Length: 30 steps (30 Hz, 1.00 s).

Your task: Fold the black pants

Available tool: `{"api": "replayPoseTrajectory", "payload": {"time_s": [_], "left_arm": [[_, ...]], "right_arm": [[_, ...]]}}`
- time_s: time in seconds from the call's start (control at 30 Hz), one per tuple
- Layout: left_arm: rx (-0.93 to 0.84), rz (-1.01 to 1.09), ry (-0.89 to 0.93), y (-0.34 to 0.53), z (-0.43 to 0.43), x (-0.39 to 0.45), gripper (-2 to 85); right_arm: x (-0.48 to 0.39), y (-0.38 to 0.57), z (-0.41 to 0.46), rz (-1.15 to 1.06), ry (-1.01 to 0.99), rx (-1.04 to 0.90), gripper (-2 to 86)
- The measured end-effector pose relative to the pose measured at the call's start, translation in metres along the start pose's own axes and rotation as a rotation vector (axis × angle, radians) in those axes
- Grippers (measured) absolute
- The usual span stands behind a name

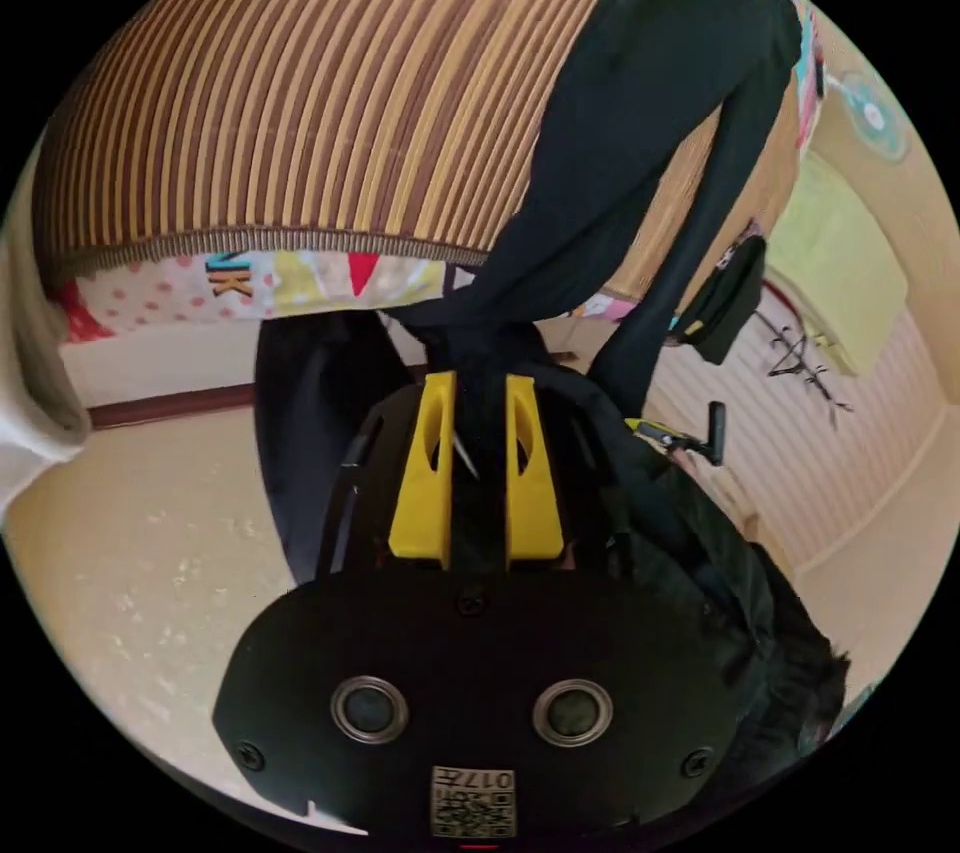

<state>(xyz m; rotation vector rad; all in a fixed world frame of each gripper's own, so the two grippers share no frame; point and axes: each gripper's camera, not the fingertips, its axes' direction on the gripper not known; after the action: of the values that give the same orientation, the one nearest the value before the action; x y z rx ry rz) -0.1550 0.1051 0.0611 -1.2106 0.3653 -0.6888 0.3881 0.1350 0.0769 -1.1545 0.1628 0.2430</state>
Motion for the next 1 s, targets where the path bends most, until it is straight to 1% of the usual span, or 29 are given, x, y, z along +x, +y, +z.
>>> {"api": "replayPoseTrajectory", "payload": {"time_s": [0.07,0.1,0.17,0.2,0.27,0.3,0.37,0.4,0.47,0.53,0.57,0.6,0.63,0.67,0.73,0.8,0.83,0.87,0.9,0.97,1.0], "left_arm": [[0.049,0.028,0.11,0.016,-0.006,-0.001,8.0],[0.054,0.067,0.142,0.025,-0.009,0.008,9.6],[0.052,0.168,0.173,0.035,-0.015,0.035,11.7],[0.045,0.244,0.189,0.041,-0.018,0.059,13.3],[0.031,0.342,0.224,0.049,-0.02,0.099,15.7],[0.021,0.405,0.262,0.053,-0.02,0.125,16.6],[-0.009,0.478,0.307,0.054,-0.017,0.16,17.0],[-0.04,0.514,0.315,0.052,-0.012,0.18,17.7],[-0.094,0.551,0.271,0.046,0.0,0.202,18.1],[-0.179,0.548,0.13,0.038,0.023,0.213,17.4],[-0.263,0.544,0.026,0.035,0.043,0.214,15.3],[-0.333,0.547,-0.038,0.037,0.062,0.213,11.8],[-0.353,0.557,-0.055,0.04,0.069,0.211,9.9],[-0.366,0.58,-0.071,0.047,0.08,0.208,6.0],[-0.328,0.584,-0.091,0.058,0.087,0.198,4.2],[-0.259,0.552,-0.032,0.069,0.087,0.179,3.8],[-0.243,0.539,-0.005,0.071,0.086,0.174,3.8],[-0.214,0.513,0.067,0.075,0.084,0.163,3.8],[-0.189,0.485,0.146,0.079,0.081,0.152,3.7],[-0.152,0.45,0.233,0.084,0.078,0.136,3.7],[-0.128,0.441,0.267,0.088,0.077,0.127,3.7]], "right_arm": [[-0.013,0.021,-0.031,-0.022,0.006,0.126,3.3],[-0.022,0.028,-0.042,-0.061,-0.008,0.178,3.2],[-0.077,0.053,-0.084,-0.318,-0.079,0.327,3.1],[-0.094,0.058,-0.092,-0.402,-0.1,0.342,3.1],[-0.163,0.07,-0.111,-0.752,-0.191,0.316,3.0],[-0.178,0.072,-0.112,-0.82,-0.205,0.297,3.0],[-0.227,0.071,-0.104,-1.035,-0.243,0.205,3.0],[-0.237,0.07,-0.099,-1.079,-0.253,0.179,3.0],[-0.262,0.062,-0.075,-1.185,-0.306,0.084,3.0],[-0.268,0.055,-0.061,-1.198,-0.367,0.038,3.1],[-0.268,0.052,-0.052,-1.202,-0.38,0.001,3.2],[-0.267,0.051,-0.049,-1.209,-0.381,-0.023,3.3],[-0.263,0.049,-0.043,-1.226,-0.372,-0.074,3.5],[-0.256,0.046,-0.04,-1.24,-0.358,-0.133,3.9],[-0.24,0.033,-0.039,-1.232,-0.346,-0.235,4.7],[-0.213,0.004,-0.048,-1.158,-0.333,-0.272,6.7],[-0.191,-0.026,-0.06,-1.051,-0.296,-0.232,8.8],[-0.166,-0.063,-0.077,-0.928,-0.262,-0.162,10.7],[-0.154,-0.084,-0.087,-0.864,-0.255,-0.123,11.6],[-0.112,-0.169,-0.129,-0.596,-0.274,0.072,13.9],[-0.106,-0.188,-0.14,-0.561,-0.303,0.125,14.4]]}}
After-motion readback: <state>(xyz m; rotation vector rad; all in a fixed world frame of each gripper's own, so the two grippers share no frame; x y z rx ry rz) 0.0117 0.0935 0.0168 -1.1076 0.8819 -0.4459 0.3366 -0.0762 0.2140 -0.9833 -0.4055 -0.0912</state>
